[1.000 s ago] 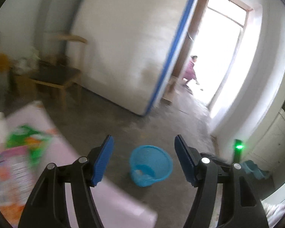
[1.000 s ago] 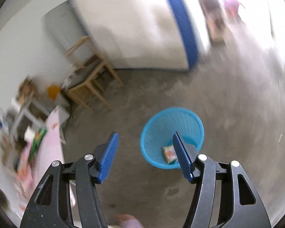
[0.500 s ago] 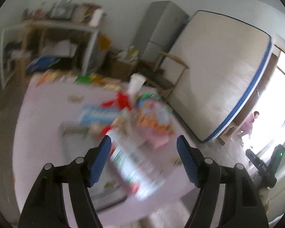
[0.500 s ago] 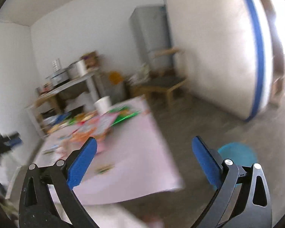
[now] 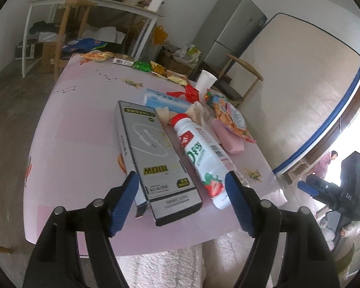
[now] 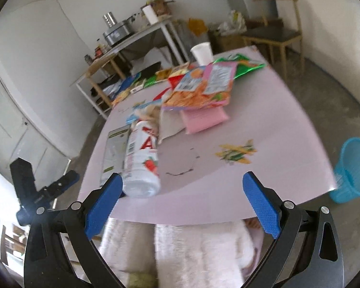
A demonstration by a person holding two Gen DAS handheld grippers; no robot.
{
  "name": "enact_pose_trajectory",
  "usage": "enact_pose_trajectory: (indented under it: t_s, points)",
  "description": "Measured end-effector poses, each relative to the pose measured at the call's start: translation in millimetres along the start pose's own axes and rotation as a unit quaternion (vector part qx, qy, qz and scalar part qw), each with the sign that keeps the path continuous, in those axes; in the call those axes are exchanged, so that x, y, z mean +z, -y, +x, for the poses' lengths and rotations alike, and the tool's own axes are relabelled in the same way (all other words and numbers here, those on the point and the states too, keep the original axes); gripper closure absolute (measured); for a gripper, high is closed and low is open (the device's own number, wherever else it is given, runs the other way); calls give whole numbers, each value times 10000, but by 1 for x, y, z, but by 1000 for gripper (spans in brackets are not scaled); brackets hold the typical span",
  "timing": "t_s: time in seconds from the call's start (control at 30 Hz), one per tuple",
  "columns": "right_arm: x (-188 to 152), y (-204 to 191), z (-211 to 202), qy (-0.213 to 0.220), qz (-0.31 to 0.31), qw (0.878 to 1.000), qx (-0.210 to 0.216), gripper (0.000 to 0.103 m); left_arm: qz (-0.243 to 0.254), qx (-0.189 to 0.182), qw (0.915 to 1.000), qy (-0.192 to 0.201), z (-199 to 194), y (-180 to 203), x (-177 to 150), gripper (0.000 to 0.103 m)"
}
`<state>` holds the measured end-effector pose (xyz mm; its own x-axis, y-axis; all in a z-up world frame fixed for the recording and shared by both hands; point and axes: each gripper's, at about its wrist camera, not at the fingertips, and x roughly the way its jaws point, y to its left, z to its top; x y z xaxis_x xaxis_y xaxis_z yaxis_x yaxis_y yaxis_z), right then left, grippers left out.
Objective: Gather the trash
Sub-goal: 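Return both tools to the table toward the grey box and white bottle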
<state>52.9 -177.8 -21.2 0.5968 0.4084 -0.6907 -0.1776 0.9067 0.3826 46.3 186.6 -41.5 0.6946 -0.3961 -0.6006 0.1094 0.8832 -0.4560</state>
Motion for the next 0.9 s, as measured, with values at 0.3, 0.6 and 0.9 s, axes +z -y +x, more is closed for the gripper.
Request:
enact_pose_trajectory:
  t_s: [0.3, 0.6, 0.9]
  points:
    - [12, -43, 51, -459, -260, 9985, 125, 8, -439, -163, 9989, -79, 7, -24, -8, 29]
    - [31, -58, 114, -952, -283, 9948, 205, 15, -606, -299, 9976, -139, 21, -29, -6, 29]
    - [49, -86, 170, -1550, -969, 9831, 70, 16, -563, -59, 9981, -242, 38, -35, 0, 29]
